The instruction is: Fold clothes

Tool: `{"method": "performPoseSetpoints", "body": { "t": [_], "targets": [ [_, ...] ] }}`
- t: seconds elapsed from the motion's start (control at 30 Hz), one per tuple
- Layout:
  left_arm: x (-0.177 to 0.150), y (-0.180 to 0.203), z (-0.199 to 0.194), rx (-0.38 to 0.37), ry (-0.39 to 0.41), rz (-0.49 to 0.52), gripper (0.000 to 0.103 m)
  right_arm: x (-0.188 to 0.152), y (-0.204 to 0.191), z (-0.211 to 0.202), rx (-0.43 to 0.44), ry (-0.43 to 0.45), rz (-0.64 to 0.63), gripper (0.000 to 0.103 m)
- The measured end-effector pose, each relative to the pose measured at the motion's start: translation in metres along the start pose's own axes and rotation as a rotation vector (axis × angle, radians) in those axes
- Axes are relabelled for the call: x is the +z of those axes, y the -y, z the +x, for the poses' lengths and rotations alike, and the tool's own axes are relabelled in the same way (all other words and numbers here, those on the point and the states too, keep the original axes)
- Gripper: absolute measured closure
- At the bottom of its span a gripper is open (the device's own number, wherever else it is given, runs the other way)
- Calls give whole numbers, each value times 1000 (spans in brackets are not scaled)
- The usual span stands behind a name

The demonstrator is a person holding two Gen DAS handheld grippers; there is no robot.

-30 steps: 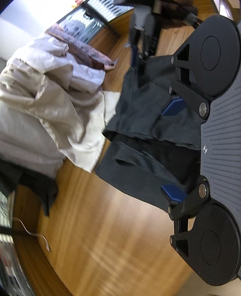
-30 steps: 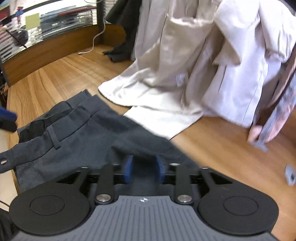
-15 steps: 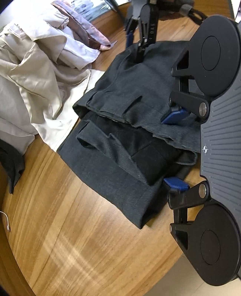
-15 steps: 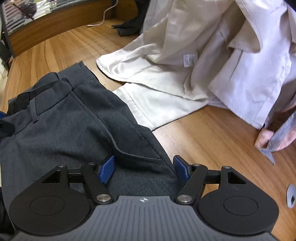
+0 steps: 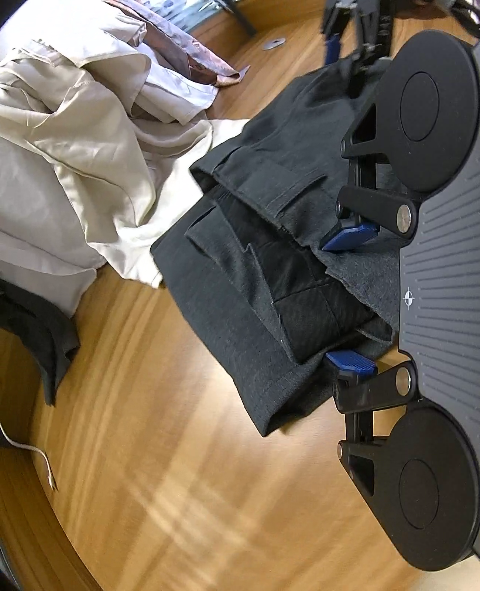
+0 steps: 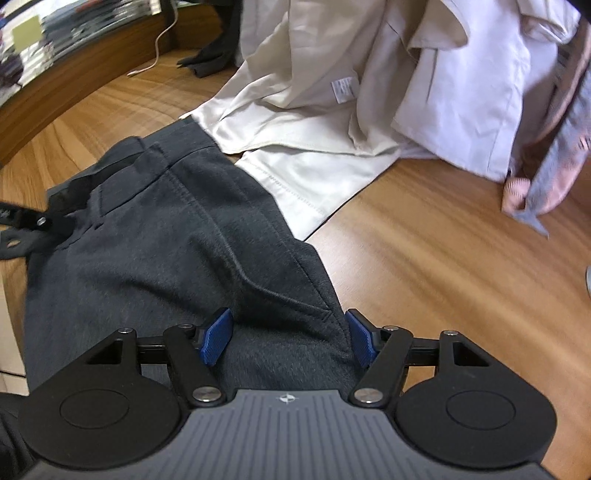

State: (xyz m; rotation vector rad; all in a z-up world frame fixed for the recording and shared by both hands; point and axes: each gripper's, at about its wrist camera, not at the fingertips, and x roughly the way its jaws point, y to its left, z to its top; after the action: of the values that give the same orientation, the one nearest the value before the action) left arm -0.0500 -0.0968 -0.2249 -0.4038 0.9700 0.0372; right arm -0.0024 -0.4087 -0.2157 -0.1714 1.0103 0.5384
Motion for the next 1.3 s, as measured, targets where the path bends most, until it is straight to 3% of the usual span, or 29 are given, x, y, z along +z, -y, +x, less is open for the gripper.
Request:
{"method": "performPoseSetpoints", "body": {
  "t": [0.23, 0.5, 0.73, 1.03, 1.3],
  "targets": [
    [54, -26, 23, -72, -57, 136, 42, -9, -40, -5, -29, 3, 164, 30],
    [122, -44, 57, -171, -131, 298, 42, -4, -98, 1, -115, 31, 440, 30],
    [174, -40, 89, -211, -150, 397, 42, 3, -153, 4, -129, 81, 591, 32],
    [199, -35, 110, -265, -150, 470, 42, 11, -207, 2, -90, 93, 566, 35],
    [206, -58, 81, -325, -115, 409, 39, 25, -208, -34, -176, 150, 472, 38]
  ]
}}
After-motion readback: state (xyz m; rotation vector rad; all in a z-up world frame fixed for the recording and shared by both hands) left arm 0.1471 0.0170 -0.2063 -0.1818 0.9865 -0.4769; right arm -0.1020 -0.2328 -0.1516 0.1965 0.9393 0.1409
